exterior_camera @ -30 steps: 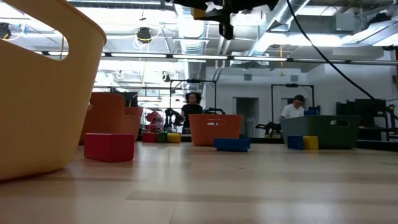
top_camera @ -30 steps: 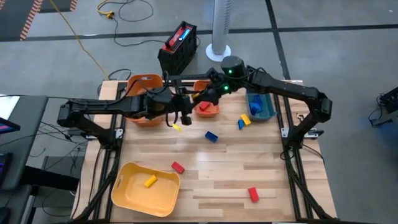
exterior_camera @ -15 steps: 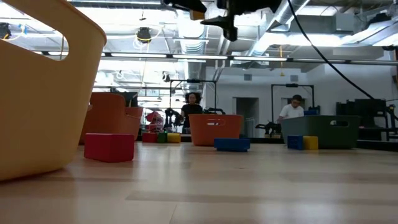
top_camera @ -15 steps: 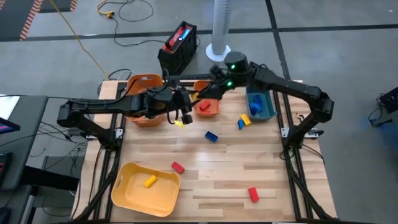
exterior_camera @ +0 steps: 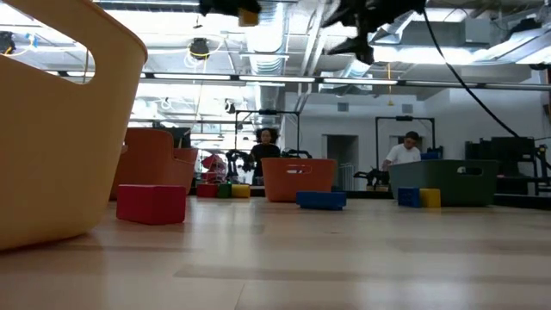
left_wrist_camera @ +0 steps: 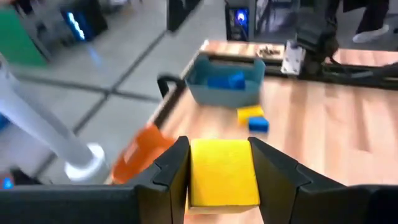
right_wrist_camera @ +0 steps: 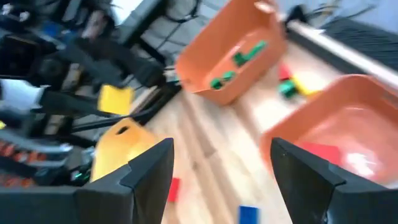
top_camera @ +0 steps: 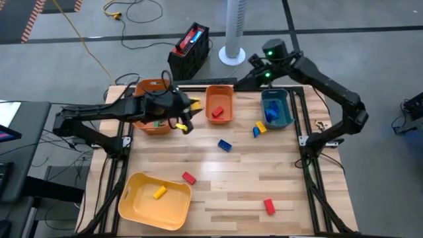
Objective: Sort blocks
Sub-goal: Put the yellow block into the yellow bin
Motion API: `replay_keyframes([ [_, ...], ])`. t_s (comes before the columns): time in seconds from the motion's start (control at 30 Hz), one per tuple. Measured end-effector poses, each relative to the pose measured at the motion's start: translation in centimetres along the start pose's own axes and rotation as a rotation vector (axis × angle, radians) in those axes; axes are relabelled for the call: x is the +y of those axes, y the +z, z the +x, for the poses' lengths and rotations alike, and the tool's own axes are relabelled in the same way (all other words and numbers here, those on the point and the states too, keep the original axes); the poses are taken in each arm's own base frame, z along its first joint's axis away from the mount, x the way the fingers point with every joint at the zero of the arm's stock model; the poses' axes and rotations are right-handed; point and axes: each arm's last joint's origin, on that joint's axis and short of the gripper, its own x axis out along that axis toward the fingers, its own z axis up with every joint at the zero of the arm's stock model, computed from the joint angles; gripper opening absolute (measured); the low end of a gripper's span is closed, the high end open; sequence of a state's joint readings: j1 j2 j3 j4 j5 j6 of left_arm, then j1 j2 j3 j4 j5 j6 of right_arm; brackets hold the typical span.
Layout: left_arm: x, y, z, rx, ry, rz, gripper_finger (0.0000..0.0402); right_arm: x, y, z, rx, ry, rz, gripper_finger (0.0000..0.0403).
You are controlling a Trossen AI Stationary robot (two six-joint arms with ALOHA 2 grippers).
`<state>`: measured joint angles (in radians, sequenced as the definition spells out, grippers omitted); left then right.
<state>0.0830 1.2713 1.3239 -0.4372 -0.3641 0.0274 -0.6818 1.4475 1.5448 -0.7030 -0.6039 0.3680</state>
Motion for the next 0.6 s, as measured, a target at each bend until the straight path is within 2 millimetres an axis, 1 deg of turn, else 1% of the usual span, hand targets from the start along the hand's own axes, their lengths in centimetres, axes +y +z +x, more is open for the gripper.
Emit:
replay_keyframes([
  [0.1,-0.1,-0.6,-1.5,0.07,-0.02,-0.059,0.0131,-0.6,-0.1,-1.1,-0.008,-0.061,0.005,0.0276],
  [0.27,-1.0,-1.9,-3.1,0.193,-0.055,-0.139,0.0131,-1.5,-0.1,-1.6,-0.001,-0.113,0.018,0.0276],
  [0.4,-2.5,-3.0,-4.0,0.302,-0.091,-0.148,0.0131,-1.9,-0.1,-1.1,0.009,-0.117,0.021,0.0276],
  [0.5,-3.5,-3.6,-4.7,0.351,-0.108,-0.153,0.0131,-2.1,-0.1,-0.7,0.022,-0.119,0.02,0.0276],
  [0.6,-4.2,-4.0,-5.4,0.376,-0.089,-0.155,0.0131,-2.4,-0.1,-0.2,0.025,-0.117,0.017,0.0276],
])
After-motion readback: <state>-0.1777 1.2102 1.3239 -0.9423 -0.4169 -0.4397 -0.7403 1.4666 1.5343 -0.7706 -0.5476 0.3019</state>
